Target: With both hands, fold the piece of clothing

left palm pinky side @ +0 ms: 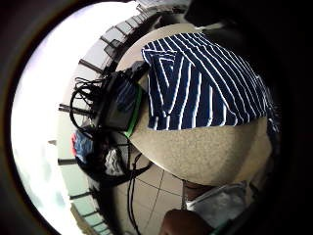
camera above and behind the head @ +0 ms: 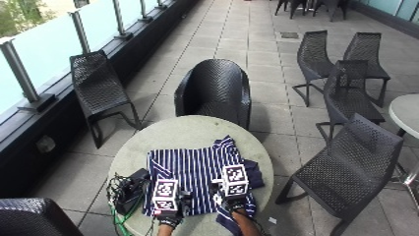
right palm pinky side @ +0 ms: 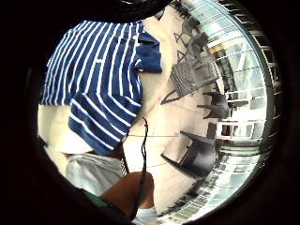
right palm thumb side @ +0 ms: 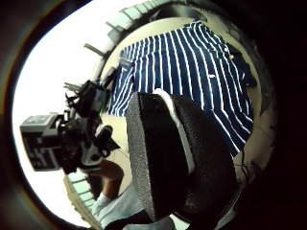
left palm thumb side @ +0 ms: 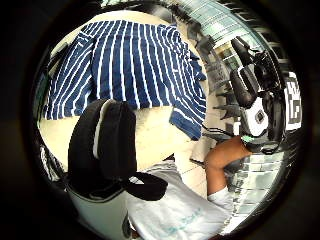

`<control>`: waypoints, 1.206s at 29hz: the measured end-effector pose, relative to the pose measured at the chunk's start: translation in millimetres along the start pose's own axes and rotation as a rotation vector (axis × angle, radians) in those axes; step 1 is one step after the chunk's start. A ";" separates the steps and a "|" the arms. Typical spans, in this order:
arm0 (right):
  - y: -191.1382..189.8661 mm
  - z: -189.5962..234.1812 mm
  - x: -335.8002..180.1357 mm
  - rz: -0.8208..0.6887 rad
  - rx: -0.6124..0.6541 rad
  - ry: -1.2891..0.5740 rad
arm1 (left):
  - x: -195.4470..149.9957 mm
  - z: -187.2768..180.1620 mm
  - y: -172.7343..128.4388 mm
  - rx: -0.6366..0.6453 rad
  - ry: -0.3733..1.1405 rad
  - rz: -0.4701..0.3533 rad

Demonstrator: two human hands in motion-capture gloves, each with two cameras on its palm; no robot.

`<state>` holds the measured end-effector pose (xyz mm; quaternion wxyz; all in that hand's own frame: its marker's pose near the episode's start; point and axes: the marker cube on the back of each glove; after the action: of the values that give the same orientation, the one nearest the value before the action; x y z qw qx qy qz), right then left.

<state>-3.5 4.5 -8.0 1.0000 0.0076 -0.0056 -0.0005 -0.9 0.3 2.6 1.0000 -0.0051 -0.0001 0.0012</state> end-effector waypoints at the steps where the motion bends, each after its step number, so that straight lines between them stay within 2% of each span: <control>1: 0.6 -1.2 -0.5 0.000 0.003 -0.002 | -0.5 1.4 -0.4 -0.001 -0.002 0.000; 13: 14.4 -16.9 1.4 -0.024 0.008 -0.012 | 2.5 0.0 -0.8 0.018 -0.017 0.027; 22: 21.9 10.8 12.4 -0.016 0.001 -0.046 | -8.9 -5.5 17.0 0.011 -0.025 -0.007; 26: 19.5 47.0 21.4 0.000 -0.033 -0.059 | -21.1 18.9 11.1 -0.005 -0.022 -0.027; 30: 23.9 79.8 27.7 0.009 -0.121 -0.076 | -38.3 60.2 -3.8 -0.031 -0.020 -0.038; 35: 22.7 122.8 35.3 0.007 -0.271 -0.087 | -52.3 102.5 -8.5 -0.163 -0.012 -0.043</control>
<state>30.5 25.3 115.5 0.9906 -0.1275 -0.0490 0.0021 -53.3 -7.3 105.2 0.9960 -0.0867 -0.0063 -0.0204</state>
